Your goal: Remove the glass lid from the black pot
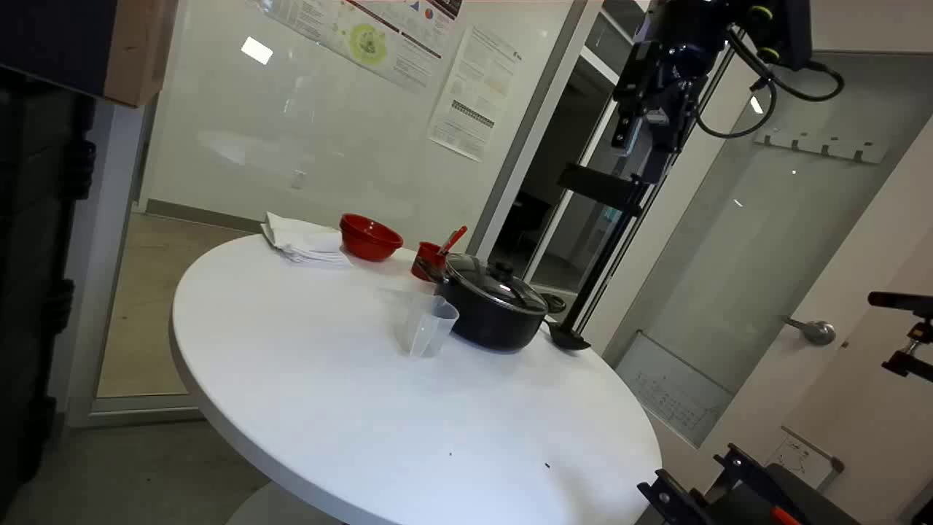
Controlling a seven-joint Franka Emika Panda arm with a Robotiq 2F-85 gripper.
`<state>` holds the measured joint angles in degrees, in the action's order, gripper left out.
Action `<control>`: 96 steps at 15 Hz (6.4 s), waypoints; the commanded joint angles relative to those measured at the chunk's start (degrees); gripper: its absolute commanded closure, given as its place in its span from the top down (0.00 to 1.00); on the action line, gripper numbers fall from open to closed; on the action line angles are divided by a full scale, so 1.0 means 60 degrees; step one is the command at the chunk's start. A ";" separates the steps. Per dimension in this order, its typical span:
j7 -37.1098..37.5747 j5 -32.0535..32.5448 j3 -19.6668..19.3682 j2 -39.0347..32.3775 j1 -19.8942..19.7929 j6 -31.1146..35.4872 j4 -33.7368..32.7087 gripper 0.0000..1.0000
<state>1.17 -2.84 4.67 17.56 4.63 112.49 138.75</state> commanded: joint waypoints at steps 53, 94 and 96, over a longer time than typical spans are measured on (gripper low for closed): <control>-0.3195 0.1542 -0.1112 -1.1453 -0.2126 -0.0712 -1.1406 1.00; -0.3844 0.2472 -0.1065 -1.1719 -0.2116 0.0580 -1.1115 0.60; -0.3840 0.2408 -0.1035 -1.1682 -0.2158 0.0573 -1.1087 0.43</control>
<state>-21.55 12.63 -1.69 -52.57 -7.73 115.60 72.80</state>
